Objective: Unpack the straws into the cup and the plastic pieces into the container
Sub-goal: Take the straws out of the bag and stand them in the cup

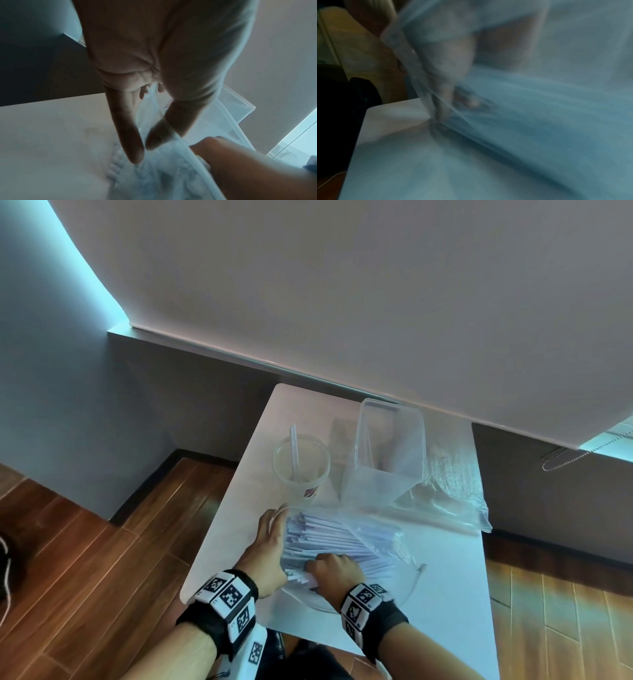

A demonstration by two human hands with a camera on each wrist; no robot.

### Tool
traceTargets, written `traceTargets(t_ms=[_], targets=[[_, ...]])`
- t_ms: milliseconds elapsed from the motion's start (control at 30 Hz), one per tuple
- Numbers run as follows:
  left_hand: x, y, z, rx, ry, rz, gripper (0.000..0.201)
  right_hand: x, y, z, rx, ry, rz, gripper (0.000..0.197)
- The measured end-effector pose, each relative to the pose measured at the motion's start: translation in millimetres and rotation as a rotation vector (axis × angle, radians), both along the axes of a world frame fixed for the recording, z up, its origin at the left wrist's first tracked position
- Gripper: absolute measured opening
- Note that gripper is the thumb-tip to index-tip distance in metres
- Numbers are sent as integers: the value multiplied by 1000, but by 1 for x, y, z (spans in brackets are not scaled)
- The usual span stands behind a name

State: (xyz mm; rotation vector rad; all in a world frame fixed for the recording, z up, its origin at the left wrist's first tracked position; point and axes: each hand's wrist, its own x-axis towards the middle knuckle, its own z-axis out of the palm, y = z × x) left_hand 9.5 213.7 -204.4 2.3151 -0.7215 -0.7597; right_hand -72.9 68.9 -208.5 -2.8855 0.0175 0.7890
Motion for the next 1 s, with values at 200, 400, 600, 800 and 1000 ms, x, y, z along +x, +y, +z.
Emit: traceTargets(t_ms=[200,400,600,800,1000], targets=[[-5,-4,4,-9,11,44,120,-1,-4,-9,-65,-28,59,27],[-8,-7,9,5,23,112,115,-2,-17,-12,-16,-65,60,45],[-7,-7,12,54,69,154,119,-10,-42,9,145,-309,-28,25],[-4,-8,24,29,118,185,116,-12,-48,62,639,-431,-240,31],[3,-7,33,37,155,208,113,3,-45,66,786,-535,-554,17]])
